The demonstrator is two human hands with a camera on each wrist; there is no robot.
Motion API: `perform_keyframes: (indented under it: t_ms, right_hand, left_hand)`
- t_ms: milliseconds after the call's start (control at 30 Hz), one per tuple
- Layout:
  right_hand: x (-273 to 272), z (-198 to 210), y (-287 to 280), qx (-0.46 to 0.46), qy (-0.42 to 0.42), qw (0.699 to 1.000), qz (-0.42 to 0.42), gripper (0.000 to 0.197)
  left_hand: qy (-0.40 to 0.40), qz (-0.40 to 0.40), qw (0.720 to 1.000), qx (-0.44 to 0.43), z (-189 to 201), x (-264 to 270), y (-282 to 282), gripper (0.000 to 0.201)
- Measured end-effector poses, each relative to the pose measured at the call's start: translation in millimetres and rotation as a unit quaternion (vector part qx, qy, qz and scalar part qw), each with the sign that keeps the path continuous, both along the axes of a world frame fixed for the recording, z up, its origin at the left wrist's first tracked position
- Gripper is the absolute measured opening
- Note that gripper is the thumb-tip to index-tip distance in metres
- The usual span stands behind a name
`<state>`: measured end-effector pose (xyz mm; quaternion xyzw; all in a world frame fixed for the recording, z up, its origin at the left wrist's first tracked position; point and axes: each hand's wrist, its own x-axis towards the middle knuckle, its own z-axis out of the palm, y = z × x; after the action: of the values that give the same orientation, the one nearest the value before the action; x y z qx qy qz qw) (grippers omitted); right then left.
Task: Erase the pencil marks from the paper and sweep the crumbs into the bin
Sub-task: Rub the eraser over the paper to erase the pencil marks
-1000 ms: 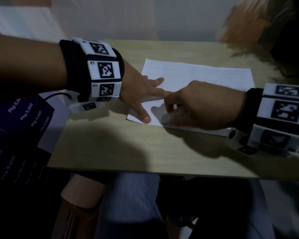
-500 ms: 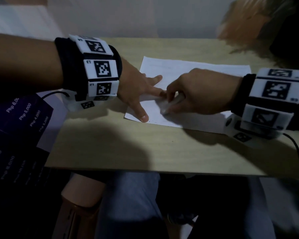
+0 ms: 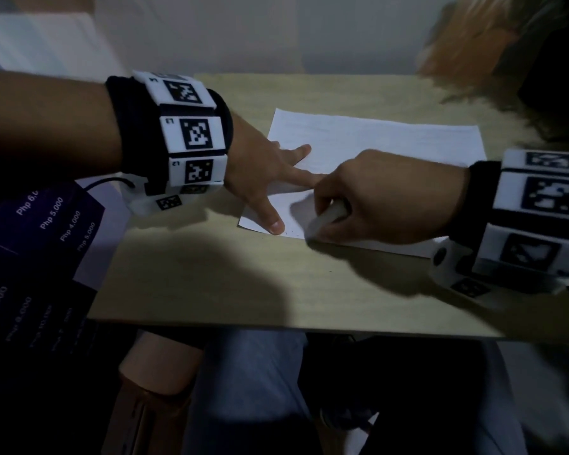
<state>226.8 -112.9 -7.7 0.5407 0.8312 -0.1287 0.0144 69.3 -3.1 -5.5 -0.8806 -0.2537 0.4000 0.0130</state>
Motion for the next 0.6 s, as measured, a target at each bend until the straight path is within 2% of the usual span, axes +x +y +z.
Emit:
perform_keyframes:
  t_ms: [67,133,233,333,400,500,600]
  right_hand:
    - [3.1,4.3,4.6,-0.033,0.008,0.999,-0.024,0.034]
    - [11.7,6.2,13.0,-0.018,0.001,0.998,-0.060,0.047]
    - [10.2,2.1,5.9,0.023,-0.009,0.998,-0.064,0.042]
    - [3.0,-2.9,-5.7,-0.009,0.012,1.000,-0.026,0.031]
    - [8.4,0.0,0.7,-0.022,0.017,0.999,-0.043,0.037]
    - [18.2,-0.6,8.2,0.025,-0.012,0.997,-0.068,0.045]
    - [8.8,-2.3,-5.9,-0.007,-0.018,1.000,-0.020,0.045]
  left_hand:
    - [0.000,0.001,1.000,-0.001,0.6,0.4,0.0,0.102]
    - [0.008,-0.005,1.000,0.010,1.3,1.2,-1.3,0.103]
    - [0.007,-0.008,1.000,0.011,2.6,2.0,-3.2,0.101]
    - [0.001,-0.001,1.000,0.003,1.0,1.0,-1.8,0.102]
    - [0.004,-0.003,1.000,0.007,0.0,0.4,-0.2,0.103]
    - [0.007,-0.011,1.000,0.015,-0.7,0.1,0.2,0.105]
    - [0.001,-0.007,1.000,0.007,-1.5,-0.6,0.9,0.104]
